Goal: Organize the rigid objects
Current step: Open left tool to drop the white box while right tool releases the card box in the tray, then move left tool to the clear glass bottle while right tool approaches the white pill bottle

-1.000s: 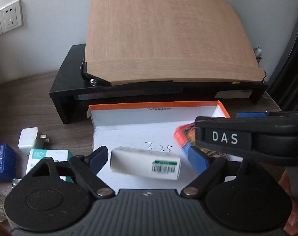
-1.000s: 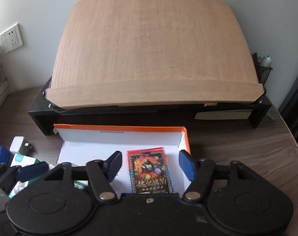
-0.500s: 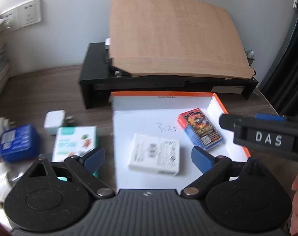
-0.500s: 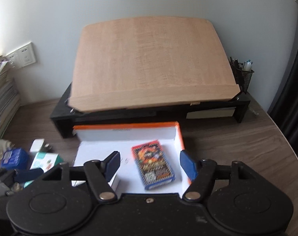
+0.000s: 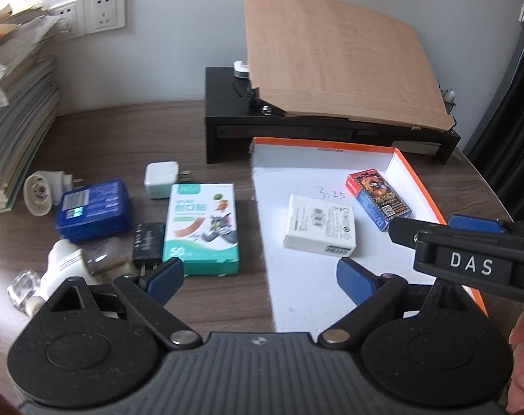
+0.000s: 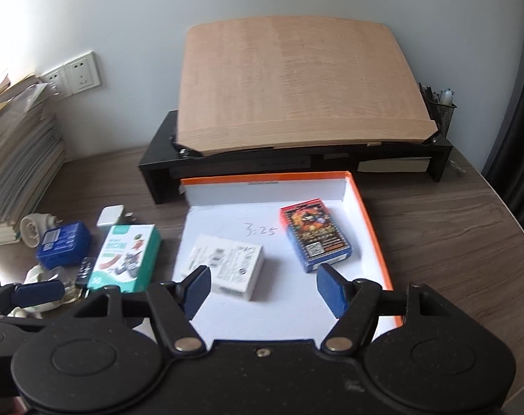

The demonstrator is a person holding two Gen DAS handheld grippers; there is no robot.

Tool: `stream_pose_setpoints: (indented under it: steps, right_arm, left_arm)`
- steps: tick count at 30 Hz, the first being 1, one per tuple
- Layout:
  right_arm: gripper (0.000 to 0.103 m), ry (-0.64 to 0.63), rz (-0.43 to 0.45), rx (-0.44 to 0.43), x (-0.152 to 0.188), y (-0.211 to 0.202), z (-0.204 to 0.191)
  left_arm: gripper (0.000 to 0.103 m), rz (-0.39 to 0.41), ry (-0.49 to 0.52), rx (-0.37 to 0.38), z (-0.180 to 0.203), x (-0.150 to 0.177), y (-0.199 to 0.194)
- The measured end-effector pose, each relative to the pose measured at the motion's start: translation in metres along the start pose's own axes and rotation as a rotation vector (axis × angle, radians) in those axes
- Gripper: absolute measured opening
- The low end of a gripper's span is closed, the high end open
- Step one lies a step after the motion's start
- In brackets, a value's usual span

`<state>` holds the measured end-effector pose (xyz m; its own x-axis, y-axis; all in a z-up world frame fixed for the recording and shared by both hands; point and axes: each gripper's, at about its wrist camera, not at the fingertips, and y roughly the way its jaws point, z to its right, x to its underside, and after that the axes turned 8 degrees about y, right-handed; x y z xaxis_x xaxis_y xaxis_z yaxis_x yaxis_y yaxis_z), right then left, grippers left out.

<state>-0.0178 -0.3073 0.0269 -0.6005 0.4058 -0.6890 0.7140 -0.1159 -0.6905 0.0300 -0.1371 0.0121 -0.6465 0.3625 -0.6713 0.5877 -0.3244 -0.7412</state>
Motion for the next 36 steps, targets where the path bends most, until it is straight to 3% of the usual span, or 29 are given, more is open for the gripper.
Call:
stream_pose_setpoints:
  steps: [11,25,32,36]
  right_arm:
    - [0.081,-0.054,-0.019,-0.051,0.018,-0.007,-0.048]
    - [0.081,-0.149,-0.090,-0.154,0.055,0.005,-0.127]
    - [0.081,-0.177,-0.115,-0.173,0.072,0.004,-0.147]
    - [0.081,-0.191,-0.130,-0.178,0.080,0.004,-0.155]
  left_arm:
    - [0.098,0.002,-0.055,-0.040,-0.042,0.027,-0.021]
    - [0.098,-0.035,-0.134,-0.144,-0.114,0.072,-0.037]
    - [0.098,-0.077,-0.225,-0.226,-0.172,0.088,-0.027]
    - [0.098,-0.086,-0.257,-0.233,-0.191,0.086,-0.012]
